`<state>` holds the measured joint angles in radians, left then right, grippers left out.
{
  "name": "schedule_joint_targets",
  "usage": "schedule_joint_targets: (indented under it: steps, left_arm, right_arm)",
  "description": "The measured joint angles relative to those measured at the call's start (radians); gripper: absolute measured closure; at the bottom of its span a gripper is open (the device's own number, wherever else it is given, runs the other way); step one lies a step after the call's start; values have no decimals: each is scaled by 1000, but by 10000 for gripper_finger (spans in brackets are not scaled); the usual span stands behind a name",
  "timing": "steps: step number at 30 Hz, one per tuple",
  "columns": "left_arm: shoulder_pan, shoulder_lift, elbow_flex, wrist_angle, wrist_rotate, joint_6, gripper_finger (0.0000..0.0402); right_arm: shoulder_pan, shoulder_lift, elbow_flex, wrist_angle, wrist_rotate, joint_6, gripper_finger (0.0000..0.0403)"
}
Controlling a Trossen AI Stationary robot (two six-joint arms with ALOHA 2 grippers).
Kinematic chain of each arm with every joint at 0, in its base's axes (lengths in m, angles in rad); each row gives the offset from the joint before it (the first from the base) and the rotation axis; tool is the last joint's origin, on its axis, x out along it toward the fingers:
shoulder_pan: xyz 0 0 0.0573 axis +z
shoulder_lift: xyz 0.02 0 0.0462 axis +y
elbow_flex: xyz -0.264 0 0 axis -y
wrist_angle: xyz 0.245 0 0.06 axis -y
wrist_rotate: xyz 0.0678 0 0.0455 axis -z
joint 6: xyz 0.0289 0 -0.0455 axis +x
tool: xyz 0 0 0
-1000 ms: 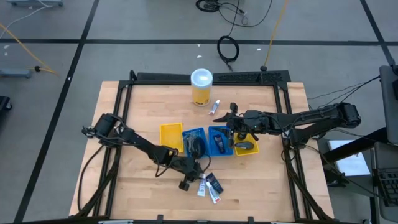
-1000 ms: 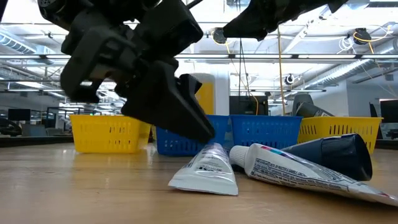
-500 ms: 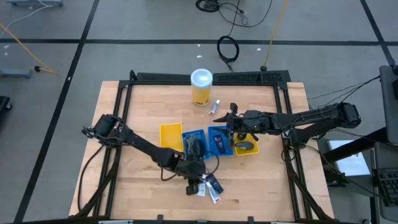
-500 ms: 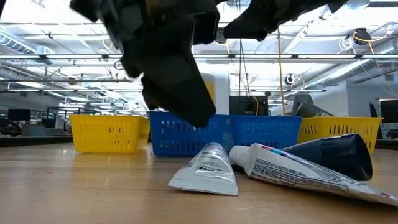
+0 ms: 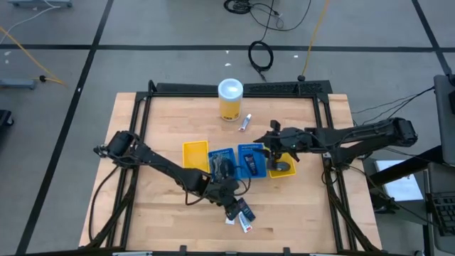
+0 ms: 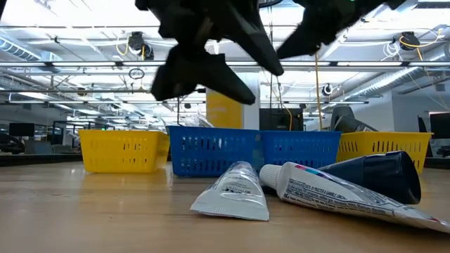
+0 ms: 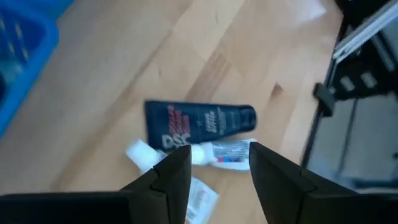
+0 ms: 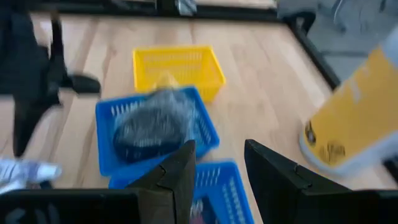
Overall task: Pick & Place Travel size toiletries
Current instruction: Put the white toothpaste into the left yellow bin
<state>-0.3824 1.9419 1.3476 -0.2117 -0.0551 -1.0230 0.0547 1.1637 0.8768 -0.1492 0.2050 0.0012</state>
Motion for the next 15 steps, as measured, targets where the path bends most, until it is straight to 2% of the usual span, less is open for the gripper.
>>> schedule_joint_targets:
  steps: [10,15]
  left_arm:
    - [-42,4,0,-68,-111,-261,243]
    - [-45,8,-1,-70,-116,-333,243]
  right_arm:
    - [0,-128,0,-310,0,109,273]
    - [0,-171,0,-390,0,130,273]
